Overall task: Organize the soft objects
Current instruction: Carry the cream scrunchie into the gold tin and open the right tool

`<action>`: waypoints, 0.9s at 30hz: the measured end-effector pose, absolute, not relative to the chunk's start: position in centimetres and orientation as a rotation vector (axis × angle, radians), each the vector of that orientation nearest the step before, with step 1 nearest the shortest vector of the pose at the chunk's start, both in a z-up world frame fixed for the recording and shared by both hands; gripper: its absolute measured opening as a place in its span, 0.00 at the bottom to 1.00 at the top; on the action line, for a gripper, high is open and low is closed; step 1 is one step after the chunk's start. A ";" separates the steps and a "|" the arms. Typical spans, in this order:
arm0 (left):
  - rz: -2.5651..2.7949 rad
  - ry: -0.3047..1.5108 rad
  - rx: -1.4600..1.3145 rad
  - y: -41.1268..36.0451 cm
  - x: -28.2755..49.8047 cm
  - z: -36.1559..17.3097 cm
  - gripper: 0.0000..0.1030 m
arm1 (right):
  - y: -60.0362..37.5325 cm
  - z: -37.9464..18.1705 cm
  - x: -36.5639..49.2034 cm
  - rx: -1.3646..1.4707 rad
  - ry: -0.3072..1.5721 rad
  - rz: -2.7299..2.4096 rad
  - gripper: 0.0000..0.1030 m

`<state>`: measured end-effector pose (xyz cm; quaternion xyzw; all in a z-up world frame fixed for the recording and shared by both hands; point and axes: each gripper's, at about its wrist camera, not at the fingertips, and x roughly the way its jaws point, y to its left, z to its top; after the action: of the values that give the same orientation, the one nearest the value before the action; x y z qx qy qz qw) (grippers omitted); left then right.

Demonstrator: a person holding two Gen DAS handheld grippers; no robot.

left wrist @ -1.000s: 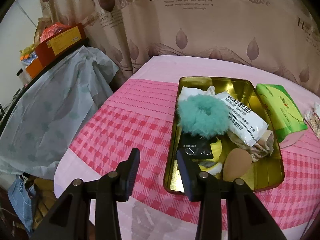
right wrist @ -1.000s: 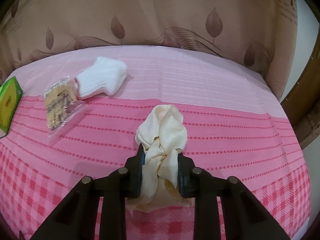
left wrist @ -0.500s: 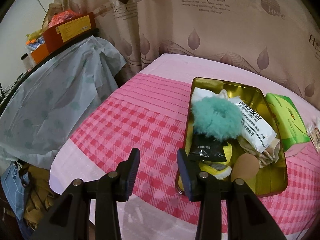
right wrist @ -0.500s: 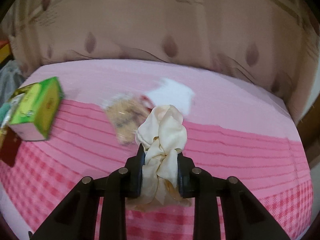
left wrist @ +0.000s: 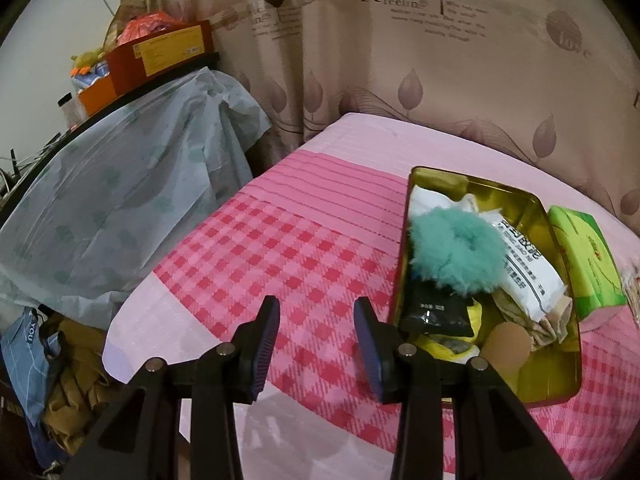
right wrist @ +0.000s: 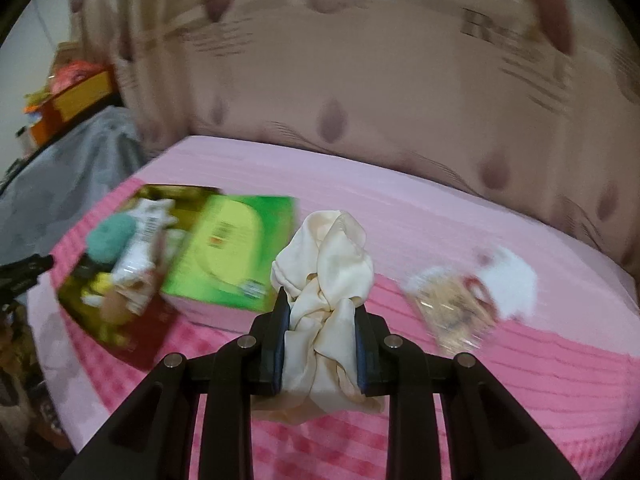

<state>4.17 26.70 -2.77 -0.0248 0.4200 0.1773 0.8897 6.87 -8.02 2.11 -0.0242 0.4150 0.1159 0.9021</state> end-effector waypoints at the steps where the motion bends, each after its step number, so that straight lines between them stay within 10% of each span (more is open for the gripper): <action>1: 0.374 0.871 -0.059 26.9 4.2 -2.8 0.38 | -7.3 2.3 7.0 -0.050 0.857 0.258 0.23; 27: 0.443 0.898 -0.129 29.2 4.5 -3.2 0.38 | 10.3 -1.8 15.9 -0.127 0.943 0.460 0.28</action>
<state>4.53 29.15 -3.23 -0.0617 0.4300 0.2124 0.8753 15.94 10.30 -1.76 -0.0604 0.4499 0.2193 0.8636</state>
